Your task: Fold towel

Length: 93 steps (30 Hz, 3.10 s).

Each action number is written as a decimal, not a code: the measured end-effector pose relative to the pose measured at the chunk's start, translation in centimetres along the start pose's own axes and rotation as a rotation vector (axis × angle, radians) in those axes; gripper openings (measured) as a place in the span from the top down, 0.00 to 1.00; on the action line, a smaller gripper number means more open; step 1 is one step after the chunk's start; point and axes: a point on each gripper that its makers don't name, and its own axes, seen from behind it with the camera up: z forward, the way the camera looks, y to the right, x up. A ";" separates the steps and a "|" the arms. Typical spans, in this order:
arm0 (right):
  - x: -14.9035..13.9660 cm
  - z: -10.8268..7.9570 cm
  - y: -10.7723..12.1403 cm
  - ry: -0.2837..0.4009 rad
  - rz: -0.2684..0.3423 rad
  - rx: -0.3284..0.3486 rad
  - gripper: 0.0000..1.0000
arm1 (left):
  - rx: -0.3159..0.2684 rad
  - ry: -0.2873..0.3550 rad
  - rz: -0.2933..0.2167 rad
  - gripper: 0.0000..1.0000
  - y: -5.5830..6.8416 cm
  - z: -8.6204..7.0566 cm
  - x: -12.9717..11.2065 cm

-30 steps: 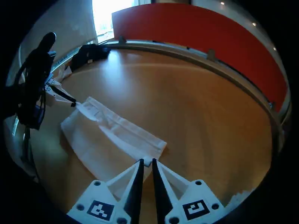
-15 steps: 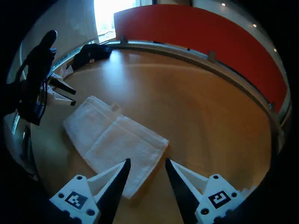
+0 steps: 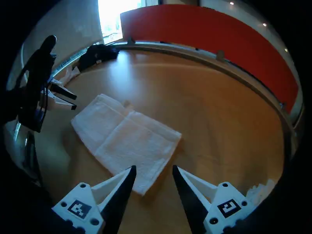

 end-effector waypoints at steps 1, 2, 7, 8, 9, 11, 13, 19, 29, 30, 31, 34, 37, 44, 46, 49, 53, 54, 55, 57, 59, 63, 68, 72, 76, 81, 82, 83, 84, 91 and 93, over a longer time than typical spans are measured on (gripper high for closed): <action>-0.3 -0.1 -0.1 -0.002 -0.001 0.000 0.29 | 0.002 0.001 -0.006 0.09 0.0 -0.2 -0.3; -0.5 -0.2 -0.2 -0.003 -0.001 0.000 0.29 | 0.005 0.002 -0.013 0.09 -0.1 -0.4 -0.7; -1.9 -0.7 -0.8 -0.015 -0.014 0.001 0.29 | 0.021 0.006 -0.037 0.09 -0.4 -1.4 -2.3; -2.2 -0.7 -0.9 -0.017 -0.018 0.001 0.29 | 0.026 0.007 -0.042 0.09 -0.5 -1.7 -2.6; -2.5 -0.8 -1.0 -0.019 -0.022 0.001 0.29 | 0.031 0.009 -0.046 0.09 -0.5 -1.9 -2.8; -3.0 -0.9 -1.2 -0.025 -0.030 0.000 0.29 | 0.041 0.013 -0.056 0.09 -0.7 -2.3 -3.3; -3.5 -0.9 -1.3 -0.029 -0.037 0.000 0.29 | 0.048 0.016 -0.066 0.09 -0.8 -2.7 -3.8; -3.9 -1.1 -1.6 -0.031 -0.049 0.003 0.29 | 0.067 0.023 -0.093 0.09 -0.9 -3.7 -5.1; -4.7 -1.0 -1.2 -0.064 -0.133 0.026 0.29 | 0.107 0.033 -0.126 0.09 -1.4 -5.6 -7.1; -4.9 -1.0 -1.2 -0.069 -0.145 0.028 0.29 | 0.110 0.034 -0.131 0.09 -1.4 -5.8 -7.3; -5.0 -0.9 -1.2 -0.074 -0.157 0.032 0.29 | 0.114 0.036 -0.137 0.09 -1.5 -6.1 -7.5; -5.4 -0.7 -1.1 -0.088 -0.192 0.044 0.29 | 0.127 0.043 -0.157 0.09 -1.7 -6.8 -8.1; -5.6 -0.4 -1.1 -0.101 -0.221 0.057 0.30 | 0.140 0.048 -0.176 0.09 -1.9 -7.6 -8.8; -5.6 0.5 -1.2 -0.113 -0.257 0.080 0.46 | 0.175 0.054 -0.208 0.09 -2.5 -9.5 -10.8; -5.5 0.7 -1.1 -0.114 -0.263 0.080 0.55 | 0.180 0.054 -0.218 0.09 -2.6 -9.9 -11.2; -5.5 1.0 -0.9 -0.113 -0.267 0.074 0.70 | 0.185 0.055 -0.232 0.09 -2.6 -10.5 -11.8; -5.5 1.2 -0.7 -0.113 -0.266 0.070 0.83 | 0.192 0.056 -0.242 0.09 -2.8 -11.1 -12.3; -5.5 1.2 -0.7 -0.113 -0.265 0.071 0.86 | 0.194 0.055 -0.243 0.09 -2.8 -11.2 -12.5; -5.5 1.1 -0.7 -0.112 -0.265 0.071 0.89 | 0.195 0.055 -0.244 0.09 -2.9 -11.3 -12.5; -5.4 1.1 -0.7 -0.110 -0.265 0.072 0.94 | 0.198 0.055 -0.245 0.09 -3.0 -11.5 -12.7; -5.4 1.0 -0.8 -0.107 -0.266 0.071 0.97 | 0.201 0.056 -0.246 0.09 -3.0 -11.6 -12.7; -5.1 0.8 -0.8 -0.101 -0.271 0.070 0.97 | 0.203 0.058 -0.247 0.09 -3.0 -11.8 -12.8; -3.8 0.2 -1.0 -0.082 -0.296 0.060 0.97 | 0.207 0.058 -0.246 0.09 -3.1 -12.0 -13.0; -1.8 -0.5 -1.5 -0.058 -0.332 0.058 0.97 | 0.207 0.063 -0.253 0.09 -3.1 -12.3 -13.2; 0.7 -1.1 -2.2 -0.033 -0.365 0.063 0.97 | 0.209 0.069 -0.271 0.09 -3.3 -12.6 -13.3; 4.3 -1.5 -3.3 0.006 -0.411 0.071 0.97 | 0.211 0.083 -0.293 0.09 -3.6 -13.1 -13.2; 4.9 -1.5 -3.6 0.012 -0.420 0.072 0.97 | 0.211 0.087 -0.295 0.09 -3.7 -13.2 -13.1; 5.6 -1.5 -3.9 0.019 -0.430 0.074 0.97 | 0.212 0.091 -0.298 0.09 -3.8 -13.3 -13.1; 6.1 -1.6 -4.1 0.026 -0.438 0.075 0.97 | 0.212 0.094 -0.301 0.09 -3.8 -13.4 -13.0; 8.9 -1.3 -5.7 0.051 -0.477 0.090 0.97 | 0.206 0.108 -0.308 0.09 -4.0 -14.0 -13.0; 9.1 -1.2 -6.0 0.051 -0.485 0.093 0.98 | 0.205 0.109 -0.310 0.09 -4.1 -14.1 -13.0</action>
